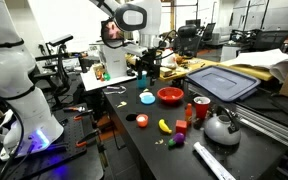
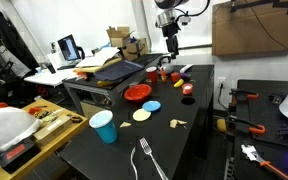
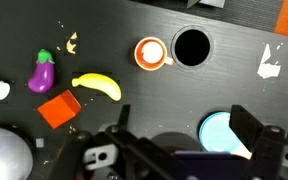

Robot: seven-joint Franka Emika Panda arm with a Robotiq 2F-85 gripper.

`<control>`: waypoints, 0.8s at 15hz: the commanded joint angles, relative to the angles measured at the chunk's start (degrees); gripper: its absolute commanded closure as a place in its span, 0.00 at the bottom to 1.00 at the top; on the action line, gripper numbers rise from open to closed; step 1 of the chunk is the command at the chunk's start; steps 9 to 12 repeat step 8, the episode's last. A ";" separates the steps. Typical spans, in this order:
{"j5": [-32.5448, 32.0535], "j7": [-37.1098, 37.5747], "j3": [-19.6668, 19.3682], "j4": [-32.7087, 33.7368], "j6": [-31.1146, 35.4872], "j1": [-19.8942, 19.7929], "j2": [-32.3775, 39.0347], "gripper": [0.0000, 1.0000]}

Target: Move the fork on the right to the left

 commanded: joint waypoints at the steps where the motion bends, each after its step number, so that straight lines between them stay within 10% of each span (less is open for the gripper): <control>1: 1.22 -1.44 0.57 -0.50 1.39 0.27 -2.01 0.00; 12: 0.13 0.32 1.21 0.34 0.52 1.27 -1.00 0.00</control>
